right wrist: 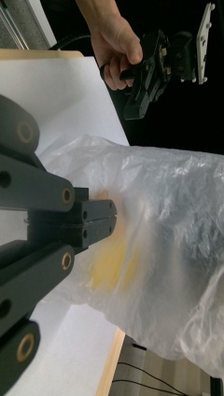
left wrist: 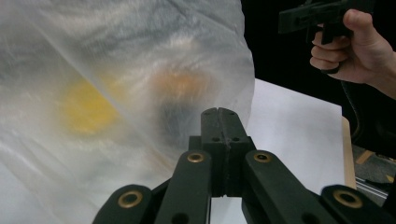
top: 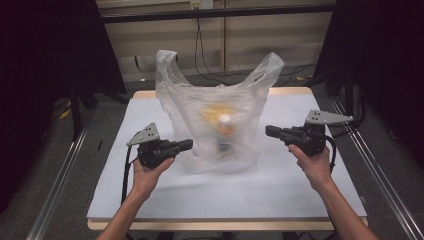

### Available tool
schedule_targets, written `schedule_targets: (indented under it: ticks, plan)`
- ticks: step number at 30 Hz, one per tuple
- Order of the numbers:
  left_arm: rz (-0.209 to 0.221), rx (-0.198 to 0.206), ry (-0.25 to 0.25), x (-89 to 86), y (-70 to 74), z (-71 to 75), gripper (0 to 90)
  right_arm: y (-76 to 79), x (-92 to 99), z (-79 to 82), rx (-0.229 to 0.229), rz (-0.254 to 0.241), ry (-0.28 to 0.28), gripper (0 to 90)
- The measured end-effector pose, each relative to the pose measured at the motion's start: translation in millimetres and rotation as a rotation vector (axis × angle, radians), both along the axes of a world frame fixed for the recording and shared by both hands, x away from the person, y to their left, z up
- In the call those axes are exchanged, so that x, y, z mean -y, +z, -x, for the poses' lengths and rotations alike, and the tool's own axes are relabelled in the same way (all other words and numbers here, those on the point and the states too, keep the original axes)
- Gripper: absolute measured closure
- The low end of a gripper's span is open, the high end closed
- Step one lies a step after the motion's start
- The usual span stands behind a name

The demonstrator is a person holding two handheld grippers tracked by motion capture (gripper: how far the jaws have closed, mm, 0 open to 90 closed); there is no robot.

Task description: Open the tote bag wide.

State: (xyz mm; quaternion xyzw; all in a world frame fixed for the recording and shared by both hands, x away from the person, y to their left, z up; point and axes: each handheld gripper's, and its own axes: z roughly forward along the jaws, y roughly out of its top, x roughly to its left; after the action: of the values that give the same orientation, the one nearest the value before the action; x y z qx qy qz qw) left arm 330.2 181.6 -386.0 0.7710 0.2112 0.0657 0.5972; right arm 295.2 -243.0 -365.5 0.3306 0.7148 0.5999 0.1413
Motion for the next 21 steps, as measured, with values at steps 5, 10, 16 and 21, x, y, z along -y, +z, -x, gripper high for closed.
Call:
schedule_targets:
  ticks: [5, 10, 16, 21]
  plan:
    - [0.019, 0.017, -0.006, 3.2, 10.4, -4.9, 90.0, 8.7, -3.3, -10.2, 0.017, -0.011, 0.004, 90.0]
    - [0.025, 0.025, 0.003, 1.5, 15.4, -11.0, 90.0, 19.3, -13.9, -20.9, 0.040, -0.001, 0.009, 90.0]
    - [0.033, 0.029, 0.020, 2.9, 23.6, -21.9, 90.0, 39.9, -28.7, -33.0, 0.040, 0.016, 0.040, 90.0]
    - [0.041, 0.045, 0.011, 7.4, 35.9, -25.7, 90.0, 57.4, -32.0, -41.0, 0.053, 0.024, 0.027, 90.0]
